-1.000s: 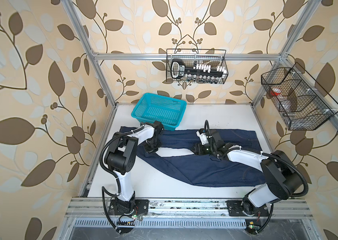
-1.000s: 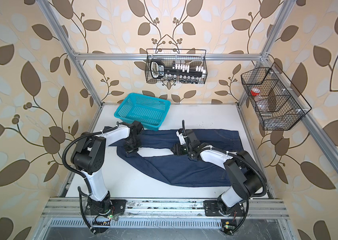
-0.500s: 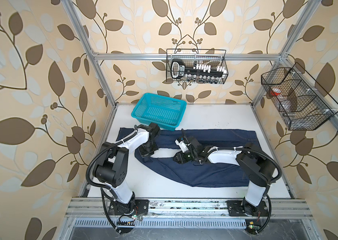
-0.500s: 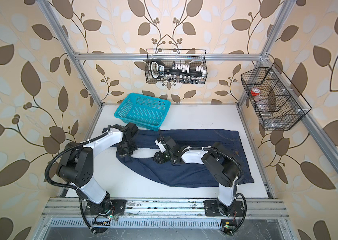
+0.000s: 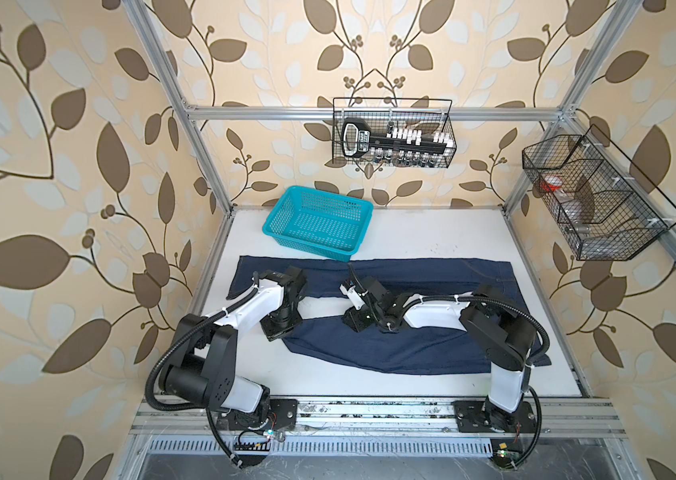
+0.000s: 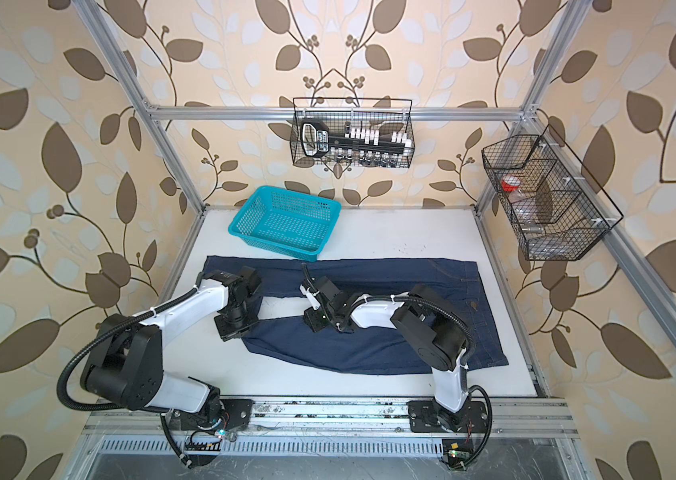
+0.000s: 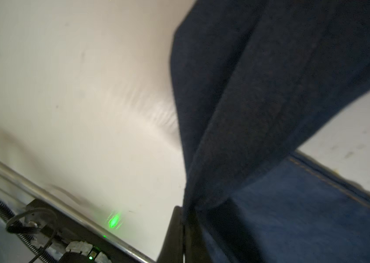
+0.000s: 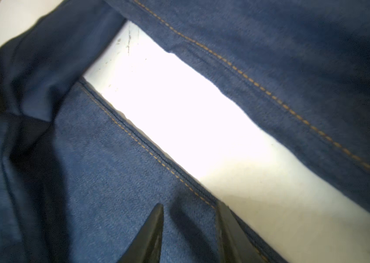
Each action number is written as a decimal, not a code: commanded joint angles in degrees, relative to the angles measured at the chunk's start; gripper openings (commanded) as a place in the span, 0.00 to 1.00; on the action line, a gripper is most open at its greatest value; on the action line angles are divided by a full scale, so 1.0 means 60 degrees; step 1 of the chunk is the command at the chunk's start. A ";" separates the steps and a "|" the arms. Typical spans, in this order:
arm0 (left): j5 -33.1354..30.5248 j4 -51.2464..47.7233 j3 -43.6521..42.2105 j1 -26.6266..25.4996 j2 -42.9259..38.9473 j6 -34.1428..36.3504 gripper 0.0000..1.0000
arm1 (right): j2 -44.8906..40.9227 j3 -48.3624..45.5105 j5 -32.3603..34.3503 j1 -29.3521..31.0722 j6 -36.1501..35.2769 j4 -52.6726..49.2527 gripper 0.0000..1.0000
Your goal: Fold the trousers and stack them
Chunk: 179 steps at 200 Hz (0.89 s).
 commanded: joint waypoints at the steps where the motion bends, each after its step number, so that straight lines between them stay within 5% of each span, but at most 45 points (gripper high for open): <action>1: -0.0478 -0.0767 -0.0714 0.0555 -0.1039 -0.1028 0.00 | 0.0379 -0.0155 0.0890 -0.0065 -0.0173 -0.1314 0.40; 66: 0.1097 -0.0200 -0.1758 0.2170 -0.2318 -0.2154 0.00 | 0.0048 -0.0460 0.1157 -0.0193 -0.0001 -0.1345 0.40; 104: 0.0863 -0.0727 -0.1380 0.2243 -0.2477 -0.1782 0.21 | -0.0367 -0.0652 0.0754 -0.0284 -0.0138 -0.1032 0.41; 112: 0.0692 -0.0906 -0.1063 0.2242 -0.2570 -0.1533 0.31 | -0.0459 -0.0625 0.0641 -0.0282 -0.0139 -0.0955 0.41; 142: 0.0110 -0.1494 0.0724 0.2231 -0.2497 -0.0525 0.43 | -0.0662 -0.0563 0.0243 -0.0227 -0.0237 -0.0954 0.42; 159: 0.0055 -0.1050 0.1429 0.2241 -0.2266 0.0896 0.60 | -0.0737 -0.0557 0.0095 -0.0200 -0.0240 -0.0932 0.43; 179: 0.0029 -0.0816 0.2007 0.2242 -0.1328 0.2045 0.65 | -0.0750 -0.0557 -0.0048 -0.0198 -0.0196 -0.0834 0.44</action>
